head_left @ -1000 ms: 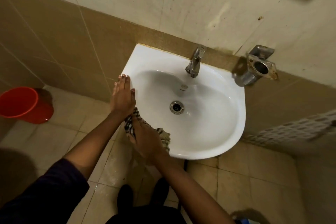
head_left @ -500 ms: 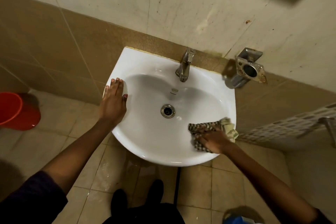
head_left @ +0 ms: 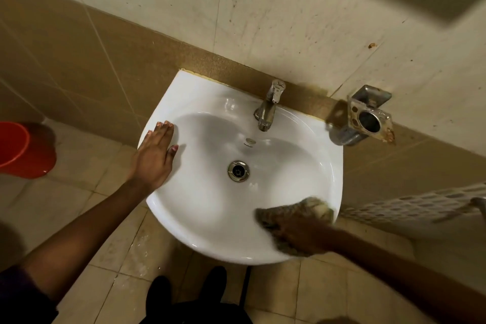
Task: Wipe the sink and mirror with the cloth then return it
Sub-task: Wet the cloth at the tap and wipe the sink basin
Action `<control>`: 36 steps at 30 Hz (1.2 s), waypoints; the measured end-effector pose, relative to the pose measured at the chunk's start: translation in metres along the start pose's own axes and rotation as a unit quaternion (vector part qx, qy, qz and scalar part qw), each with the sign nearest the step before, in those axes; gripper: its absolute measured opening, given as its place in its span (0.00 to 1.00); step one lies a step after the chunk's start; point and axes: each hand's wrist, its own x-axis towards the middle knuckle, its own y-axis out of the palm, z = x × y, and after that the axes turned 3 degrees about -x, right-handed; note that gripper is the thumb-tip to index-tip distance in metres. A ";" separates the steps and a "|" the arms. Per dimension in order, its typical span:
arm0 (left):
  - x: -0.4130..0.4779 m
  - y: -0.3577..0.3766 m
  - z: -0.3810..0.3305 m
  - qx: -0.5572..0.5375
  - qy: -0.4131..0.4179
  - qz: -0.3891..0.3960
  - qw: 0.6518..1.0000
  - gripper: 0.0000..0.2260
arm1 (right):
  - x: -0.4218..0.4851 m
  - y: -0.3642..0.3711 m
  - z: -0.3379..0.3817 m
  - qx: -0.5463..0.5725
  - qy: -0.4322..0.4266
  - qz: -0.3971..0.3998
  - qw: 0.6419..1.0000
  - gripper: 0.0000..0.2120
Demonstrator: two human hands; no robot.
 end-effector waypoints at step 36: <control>-0.001 0.000 -0.001 -0.013 -0.024 -0.002 1.000 0.31 | 0.228 -0.071 0.145 0.274 0.078 -0.258 0.923 0.26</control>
